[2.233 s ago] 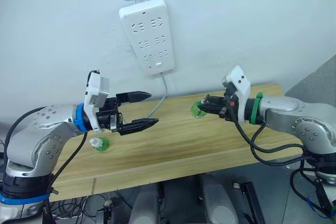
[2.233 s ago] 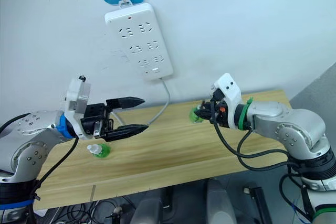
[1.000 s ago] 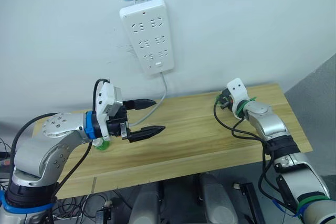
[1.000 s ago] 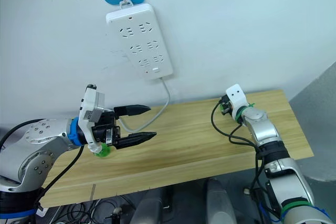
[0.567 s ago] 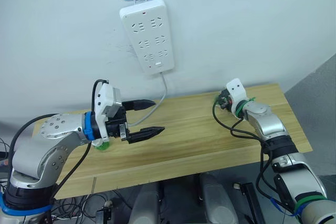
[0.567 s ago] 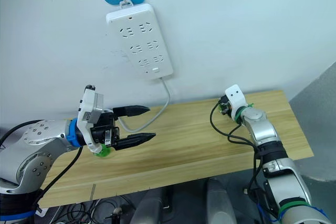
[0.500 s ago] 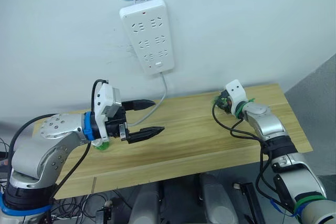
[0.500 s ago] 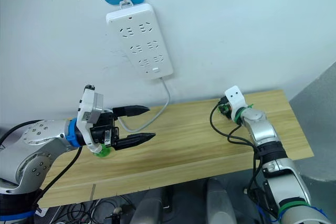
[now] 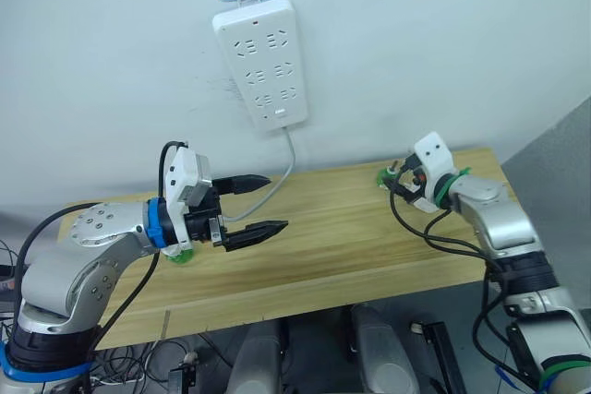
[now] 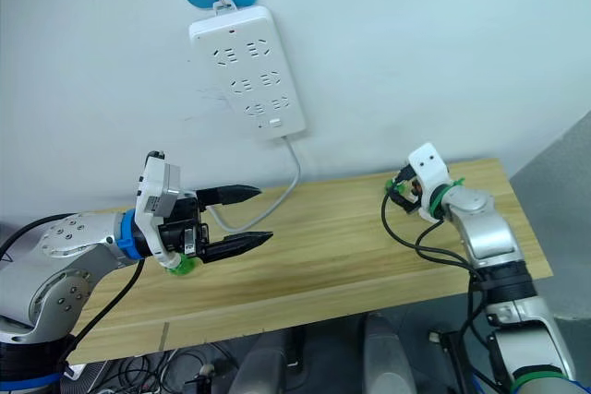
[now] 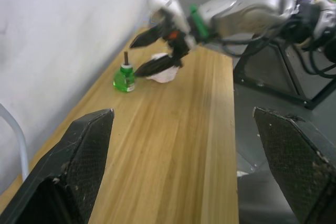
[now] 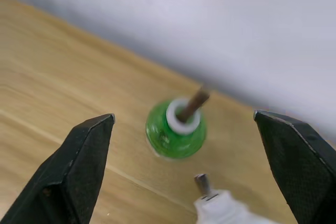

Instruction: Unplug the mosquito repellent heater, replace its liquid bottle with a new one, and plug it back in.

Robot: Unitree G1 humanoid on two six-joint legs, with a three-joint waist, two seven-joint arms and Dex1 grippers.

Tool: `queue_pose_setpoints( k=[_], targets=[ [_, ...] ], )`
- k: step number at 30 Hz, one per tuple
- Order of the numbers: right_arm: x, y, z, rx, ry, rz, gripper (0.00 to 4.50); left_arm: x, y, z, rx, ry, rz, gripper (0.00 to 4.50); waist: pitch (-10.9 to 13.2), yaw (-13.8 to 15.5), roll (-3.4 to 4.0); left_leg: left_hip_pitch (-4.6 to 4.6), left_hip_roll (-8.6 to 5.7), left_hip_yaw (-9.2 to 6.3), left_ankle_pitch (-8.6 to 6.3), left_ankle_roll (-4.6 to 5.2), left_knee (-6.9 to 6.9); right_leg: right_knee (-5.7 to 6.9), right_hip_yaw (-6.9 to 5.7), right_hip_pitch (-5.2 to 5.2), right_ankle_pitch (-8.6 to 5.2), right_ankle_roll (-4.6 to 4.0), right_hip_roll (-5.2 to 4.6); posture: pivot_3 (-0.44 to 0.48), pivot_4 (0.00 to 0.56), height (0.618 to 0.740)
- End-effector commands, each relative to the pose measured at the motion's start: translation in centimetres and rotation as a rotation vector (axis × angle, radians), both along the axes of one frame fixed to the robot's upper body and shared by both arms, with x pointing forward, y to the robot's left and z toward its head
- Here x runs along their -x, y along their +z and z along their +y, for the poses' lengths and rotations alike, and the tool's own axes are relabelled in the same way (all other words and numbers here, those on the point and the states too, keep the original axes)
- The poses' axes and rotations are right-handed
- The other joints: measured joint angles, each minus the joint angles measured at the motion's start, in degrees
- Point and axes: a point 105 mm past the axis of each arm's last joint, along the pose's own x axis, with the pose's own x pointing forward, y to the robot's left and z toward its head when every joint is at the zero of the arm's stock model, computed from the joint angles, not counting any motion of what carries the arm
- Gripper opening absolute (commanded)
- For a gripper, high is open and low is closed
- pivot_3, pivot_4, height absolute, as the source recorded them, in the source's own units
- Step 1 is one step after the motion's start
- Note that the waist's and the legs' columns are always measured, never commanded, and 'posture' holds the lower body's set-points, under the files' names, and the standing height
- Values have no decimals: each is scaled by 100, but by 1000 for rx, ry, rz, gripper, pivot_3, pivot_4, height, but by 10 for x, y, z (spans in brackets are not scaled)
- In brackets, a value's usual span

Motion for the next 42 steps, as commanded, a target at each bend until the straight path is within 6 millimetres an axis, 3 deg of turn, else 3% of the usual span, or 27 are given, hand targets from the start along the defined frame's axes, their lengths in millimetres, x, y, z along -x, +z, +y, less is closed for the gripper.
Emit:
queue_pose_setpoints(
  k=[1, 7, 18, 22, 24, 29, 42],
  targets=[
    [25, 26, 22, -60, 164, -1, 4452, -3, 9, 6, 23, 42, -61, 4500, -1, -13, 1, 0, 1, 0, 0, 0, -1, -1, 0, 0, 0, 0, 0, -167, 276, 734],
    [59, 35, 48, -123, 383, 95, 4452, -9, 1, 13, 26, 127, -93, 4500, -10, -12, -2, -1, -1, 0, 0, 0, -1, -4, -1, 1, 0, 0, -2, -179, 250, 734],
    [97, 40, 71, -120, 651, 105, 4452, -7, -10, 23, 24, 291, -150, 4500, -168, 2, -5, -1, -2, 0, 0, 0, -2, -7, -2, 1, 0, 0, -4, -151, 222, 734],
    [112, 50, 82, -125, 761, 57, 4452, -4, -7, 31, 86, 377, -169, 4500, -186, 4, -4, 0, -3, 0, -1, 2, 0, -6, -1, 4, 0, 0, -3, -131, 257, 734],
    [118, 56, 88, -127, 816, 28, 4452, 0, -6, 37, 131, 419, -169, 4500, -177, 1, -8, 0, -2, 0, -2, 3, 0, -8, -1, 4, 0, 0, -3, -106, 302, 734],
    [131, 57, 96, -72, 953, -27, 4452, 12, -16, 56, 166, 586, -197, 4500, -152, 15, -19, 1, 3, -6, -4, 6, -2, -16, -1, 8, -1, -2, -16, -66, 373, 734],
    [129, 40, 97, 29, 1005, -53, 4452, 51, -70, 93, 155, 804, -195, 4500, 51, 215, 6, 8, 21, -14, -6, 10, -11, -89, -2, 42, 9, -33, -21, -48, 423, 734]
  ],
)
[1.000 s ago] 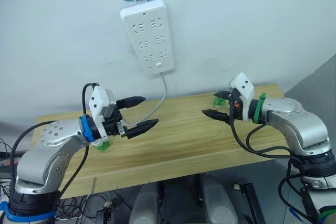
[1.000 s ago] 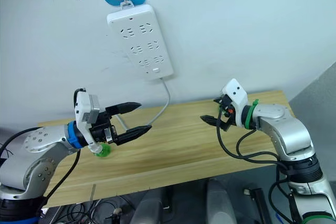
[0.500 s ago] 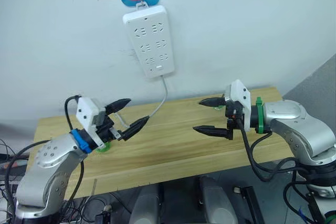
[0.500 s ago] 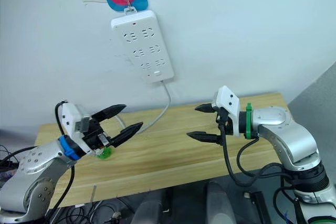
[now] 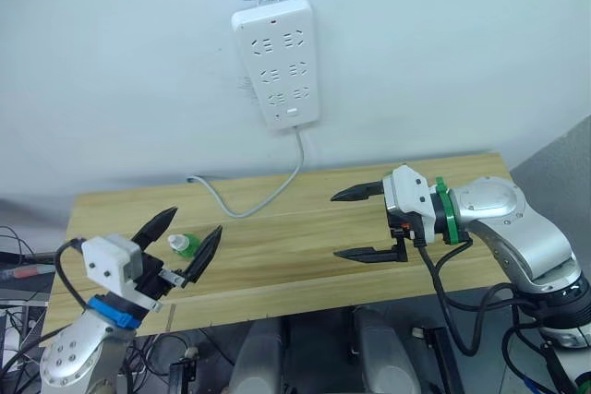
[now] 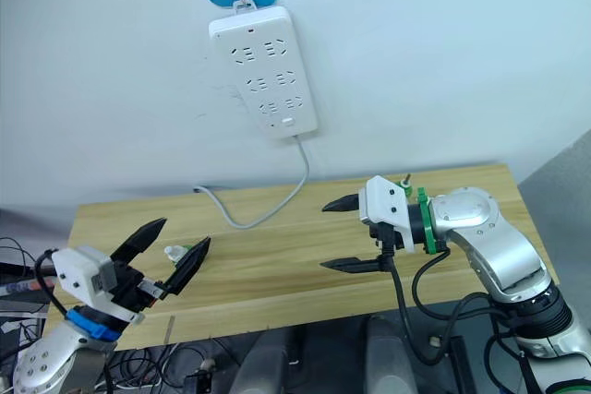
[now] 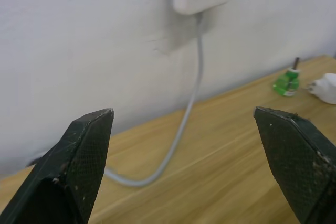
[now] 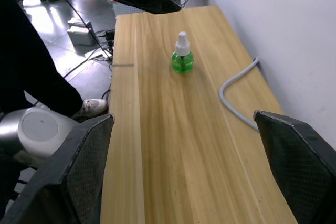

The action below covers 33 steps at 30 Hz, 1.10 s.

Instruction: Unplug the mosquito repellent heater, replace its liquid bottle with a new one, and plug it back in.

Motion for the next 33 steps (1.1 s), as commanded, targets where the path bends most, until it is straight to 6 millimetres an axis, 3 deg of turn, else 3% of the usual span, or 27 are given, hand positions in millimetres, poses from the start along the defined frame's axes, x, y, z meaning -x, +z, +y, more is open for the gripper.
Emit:
queue_pose_setpoints(
  k=[1, 7, 14, 24, 33],
  targets=[
    [2, 4, -1, 2, 5, -43, 4452, 8, -5, 12, -30, 41, -29, 4500, 30, 6, 2, 0, 0, 0, 0, 0, 0, -2, 0, 0, 0, 0, 0, -55, 433, 734],
    [-3, 4, -4, 14, -40, -56, 4452, 25, -30, 34, -43, 143, 2, 4500, 131, 5, 1, -4, 7, 1, 0, 1, -1, -7, 0, -3, 1, -6, 0, -69, 439, 734],
    [-5, 7, -7, 26, -68, -62, 4452, 32, -45, 48, -36, 219, 8, 4500, 226, -16, 1, -8, 15, 2, 0, 0, -9, -9, -3, -10, 0, -7, 3, -85, 454, 734],
    [-2, 16, -8, 33, -86, -65, 4452, 12, -74, 70, -73, 265, 24, 4500, 455, -48, 4, -27, 20, 9, 0, 0, -15, -8, -3, -36, 1, -8, 7, -127, 509, 734],
    [-1, 21, -9, 33, -113, -105, 4452, 0, -92, 75, -83, 273, 42, 4500, 540, -124, 7, -30, 28, 16, -1, 0, -18, -10, -5, -42, 1, -7, 7, -167, 517, 734]
  ],
)
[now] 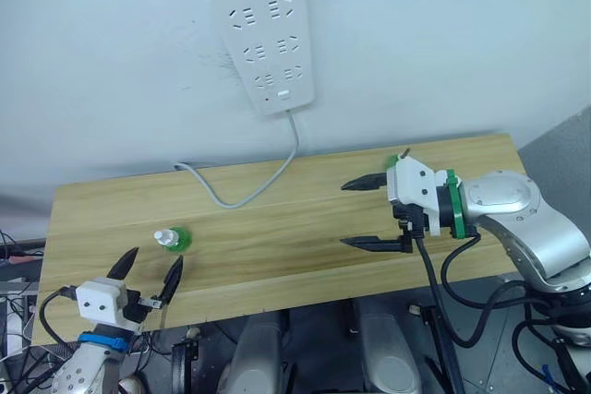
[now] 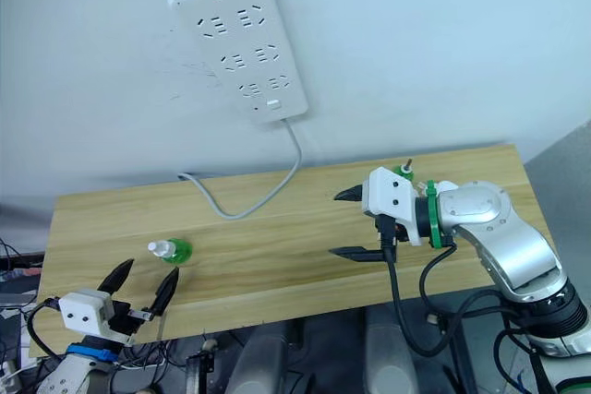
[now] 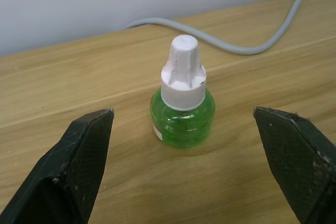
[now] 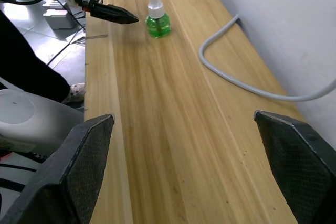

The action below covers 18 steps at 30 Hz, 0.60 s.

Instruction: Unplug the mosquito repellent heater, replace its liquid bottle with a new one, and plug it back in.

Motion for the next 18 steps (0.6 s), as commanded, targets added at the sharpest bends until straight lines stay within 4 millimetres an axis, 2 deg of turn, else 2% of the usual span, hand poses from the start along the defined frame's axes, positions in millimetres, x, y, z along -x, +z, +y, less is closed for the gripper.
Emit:
queue_pose_setpoints(
  k=[1, 11, 18],
  targets=[
    [7, 11, 1, -13, 10, -49, 4452, 2, -9, 3, -16, 9, 25, 4500, 20, -30, -2, 0, 0, 0, 0, 0, 0, 0, 0, 0, 0, 0, 0, -169, 517, 734],
    [6, 14, -2, -5, -16, -65, 4452, -26, -12, 1, -14, 7, -3, 4500, 60, -127, -11, -1, 2, 1, 0, 0, -6, -2, -2, -4, 0, 0, -1, -202, 519, 734],
    [9, 14, -3, -9, -21, -69, 4452, -26, -15, 3, -14, 6, 3, 4500, 80, -206, -10, 0, 9, 10, 0, -1, -10, -4, -4, -9, 0, 0, -1, -212, 524, 734]
  ],
)
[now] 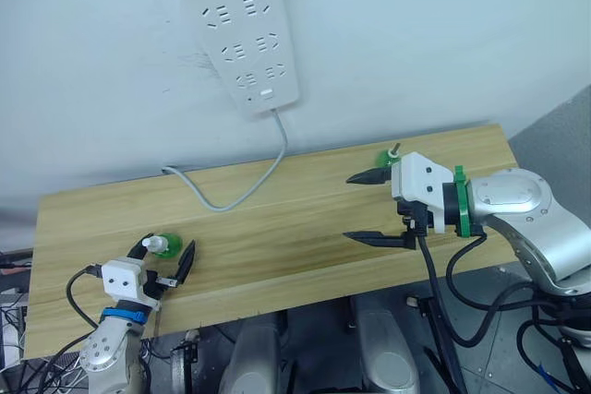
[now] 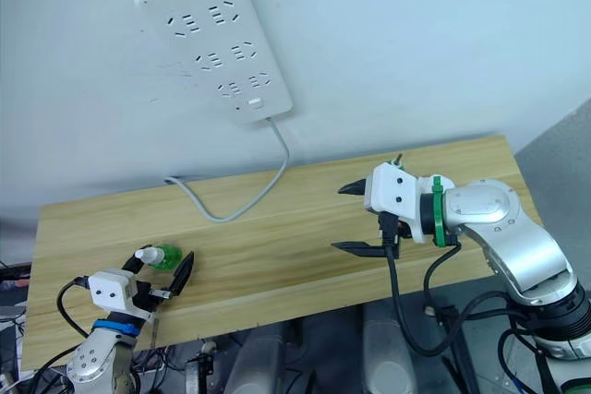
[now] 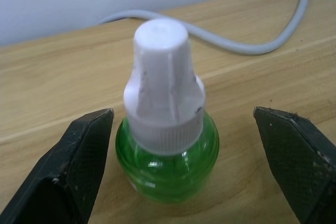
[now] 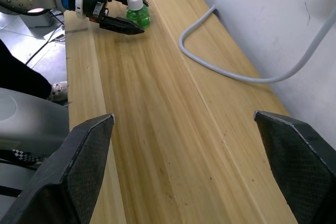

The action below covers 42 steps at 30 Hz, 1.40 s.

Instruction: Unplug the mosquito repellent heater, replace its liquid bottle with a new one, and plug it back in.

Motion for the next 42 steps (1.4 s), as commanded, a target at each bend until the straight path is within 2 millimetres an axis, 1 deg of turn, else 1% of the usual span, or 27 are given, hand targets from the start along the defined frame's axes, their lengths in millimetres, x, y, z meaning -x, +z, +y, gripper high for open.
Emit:
queue_pose_setpoints(
  k=[1, 10, 19, 23, 26, 30, 32, 38, 42],
  targets=[
    [8, 8, 2, -20, 24, -41, 4452, 11, -5, 5, -22, 11, 21, 4500, 10, -22, 1, 0, 1, 0, 0, 0, 0, -1, 0, 0, 0, 0, 0, -212, 524, 734],
    [12, 12, 5, -33, 56, -65, 4452, 16, -14, 4, -25, 6, 49, 4500, 29, -58, 3, -1, 2, 1, 0, 0, -14, -20, 2, -2, 0, 0, -4, -215, 526, 734],
    [16, 16, 10, -37, 105, -121, 4452, 16, -15, 2, -26, 3, 50, 4500, 29, -60, 3, 0, 4, 6, 1, -2, -81, -75, -7, -6, 2, 0, -3, -210, 524, 734],
    [15, 15, 9, -37, 108, -130, 4452, 17, -16, 2, -27, -2, 53, 4500, 29, -58, 3, 0, 4, 13, 0, -2, -84, -84, -14, -4, 3, 2, -5, -212, 522, 734],
    [15, 15, 9, -36, 107, -133, 4500, 17, -16, 1, -24, -3, 55, 3893, 30, -58, 4, 0, 4, 13, 0, -1, -85, -84, -17, -4, 3, 2, -5, -212, 521, 734],
    [15, 15, 10, -37, 105, -136, 4500, 17, -17, 1, -19, -4, 57, 2721, 30, -59, 4, 1, 7, 15, 0, -2, -82, -84, -18, -4, 3, 2, -5, -210, 519, 734],
    [14, 14, 10, -37, 104, -139, 4500, 17, -17, 1, -18, -5, 57, 2231, 30, -58, 4, 1, 7, 15, 0, -2, -82, -83, -18, -4, 3, 2, -5, -211, 519, 734],
    [14, 13, 10, -38, 103, -145, 4500, 17, -15, -1, -19, -18, 47, 2224, 30, -58, 4, 1, 7, 15, 0, -2, -83, -84, -19, -4, 3, 2, -5, -209, 516, 734],
    [13, 12, 12, -45, 101, -149, 4500, 11, -6, -6, -36, -43, 16, 2224, 30, -53, 4, 1, 7, 15, 0, -2, -82, -83, -20, -4, 4, 2, -5, -198, 507, 734]
  ],
)
